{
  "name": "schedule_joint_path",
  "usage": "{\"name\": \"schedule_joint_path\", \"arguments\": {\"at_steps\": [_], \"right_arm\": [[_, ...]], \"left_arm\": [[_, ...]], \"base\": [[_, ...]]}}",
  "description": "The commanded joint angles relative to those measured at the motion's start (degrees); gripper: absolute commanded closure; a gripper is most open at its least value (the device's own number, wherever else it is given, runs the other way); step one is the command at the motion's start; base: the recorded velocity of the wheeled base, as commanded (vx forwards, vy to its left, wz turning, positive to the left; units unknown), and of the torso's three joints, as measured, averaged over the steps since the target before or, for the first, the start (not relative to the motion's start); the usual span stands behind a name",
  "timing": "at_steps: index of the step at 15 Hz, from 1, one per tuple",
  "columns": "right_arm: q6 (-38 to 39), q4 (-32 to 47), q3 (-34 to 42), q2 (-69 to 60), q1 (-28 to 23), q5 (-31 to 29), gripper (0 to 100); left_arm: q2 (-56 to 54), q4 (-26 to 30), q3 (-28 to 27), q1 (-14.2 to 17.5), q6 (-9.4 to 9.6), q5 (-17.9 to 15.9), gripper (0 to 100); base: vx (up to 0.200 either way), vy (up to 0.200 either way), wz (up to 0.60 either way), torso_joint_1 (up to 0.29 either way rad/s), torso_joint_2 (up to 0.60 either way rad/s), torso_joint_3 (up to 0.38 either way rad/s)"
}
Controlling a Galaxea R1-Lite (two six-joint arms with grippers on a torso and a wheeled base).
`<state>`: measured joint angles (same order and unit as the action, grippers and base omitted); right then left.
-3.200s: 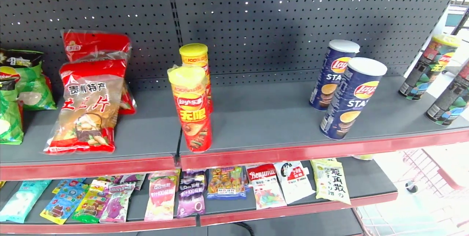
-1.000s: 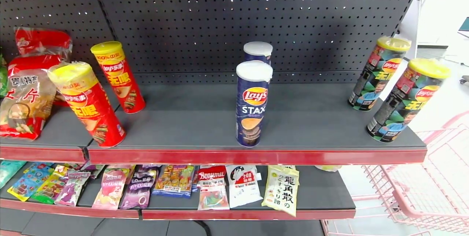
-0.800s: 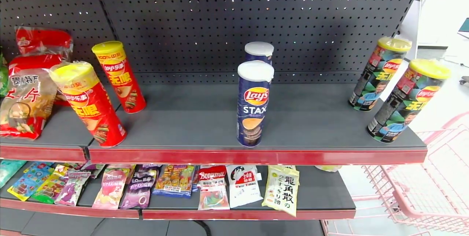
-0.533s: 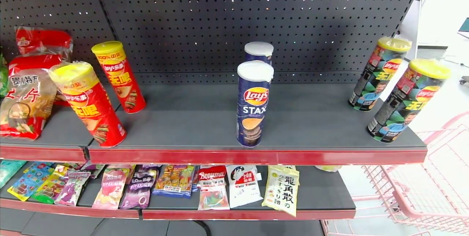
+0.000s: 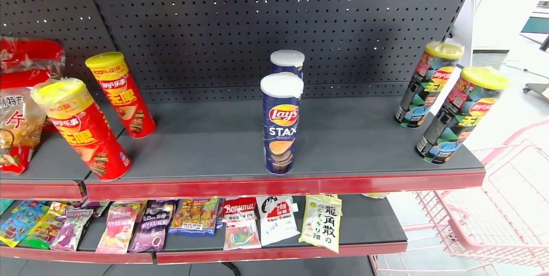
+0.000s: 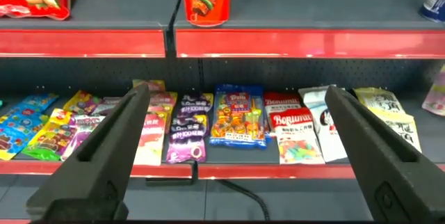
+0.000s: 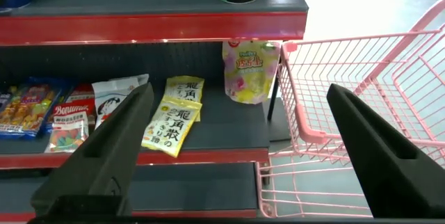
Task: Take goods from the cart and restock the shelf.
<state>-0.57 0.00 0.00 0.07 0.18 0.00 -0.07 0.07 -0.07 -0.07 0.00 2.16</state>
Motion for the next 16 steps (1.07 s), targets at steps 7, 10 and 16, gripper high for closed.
{"name": "schedule_joint_path", "arguments": {"at_steps": [7,10,16], "right_arm": [[-0.04,0.0,0.0,0.01,-0.01,0.0,0],[-0.13,0.0,0.0,0.1,-0.01,0.0,0],[-0.04,0.0,0.0,0.1,-0.01,0.0,0]], "left_arm": [[0.07,0.01,-0.01,-0.01,0.09,0.04,0],[0.07,0.01,-0.01,-0.01,0.0,0.04,0],[0.07,0.01,-0.01,-0.01,0.09,-0.05,0]], "base": [[0.143,0.0,0.0,-0.002,0.0,0.005],[0.0,0.0,0.0,0.0,0.0,0.0],[-0.067,0.0,0.0,0.001,0.0,0.001]]}}
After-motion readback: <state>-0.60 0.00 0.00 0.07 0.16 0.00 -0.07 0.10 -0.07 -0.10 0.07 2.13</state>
